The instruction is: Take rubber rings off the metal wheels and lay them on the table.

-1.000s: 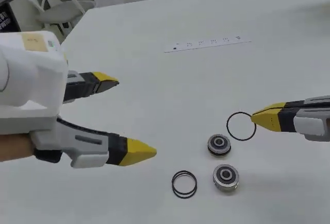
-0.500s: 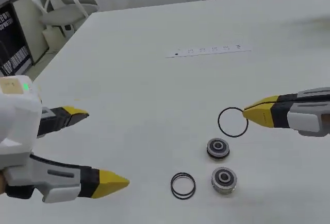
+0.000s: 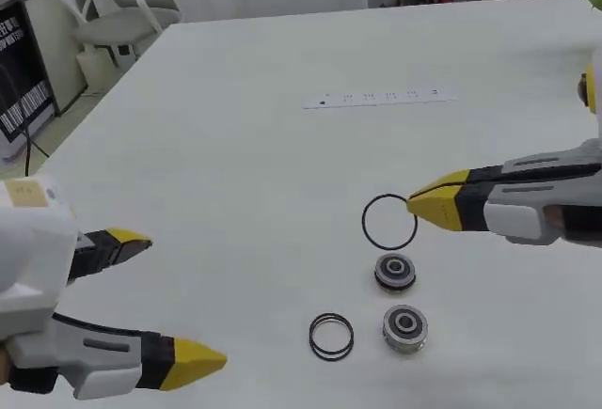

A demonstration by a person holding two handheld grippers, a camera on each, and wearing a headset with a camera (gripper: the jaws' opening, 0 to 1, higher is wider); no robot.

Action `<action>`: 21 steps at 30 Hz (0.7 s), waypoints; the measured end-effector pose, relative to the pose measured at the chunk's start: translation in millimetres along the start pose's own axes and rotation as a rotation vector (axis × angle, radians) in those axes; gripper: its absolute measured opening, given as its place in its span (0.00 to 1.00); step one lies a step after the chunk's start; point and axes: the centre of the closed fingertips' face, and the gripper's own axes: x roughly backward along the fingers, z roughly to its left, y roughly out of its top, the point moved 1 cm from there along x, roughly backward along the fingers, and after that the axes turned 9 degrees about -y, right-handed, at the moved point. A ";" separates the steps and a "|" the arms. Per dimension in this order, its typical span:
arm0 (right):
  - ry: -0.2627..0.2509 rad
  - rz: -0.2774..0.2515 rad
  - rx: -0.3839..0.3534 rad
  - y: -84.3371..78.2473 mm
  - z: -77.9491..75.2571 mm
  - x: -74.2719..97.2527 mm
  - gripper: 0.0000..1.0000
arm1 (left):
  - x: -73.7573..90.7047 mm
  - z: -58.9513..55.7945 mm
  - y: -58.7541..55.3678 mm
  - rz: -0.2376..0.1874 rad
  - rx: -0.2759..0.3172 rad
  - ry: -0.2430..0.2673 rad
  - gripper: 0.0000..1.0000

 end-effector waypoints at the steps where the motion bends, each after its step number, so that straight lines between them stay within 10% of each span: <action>1: 0.004 0.001 0.005 0.8 1.7 -1.3 0.00 | 0.1 -0.1 -1.2 0.000 0.004 0.000 0.90; 21: 0.102 0.057 0.031 6.1 29.2 -44.9 0.00 | -4.3 -7.0 -5.8 -0.006 0.031 -0.009 0.90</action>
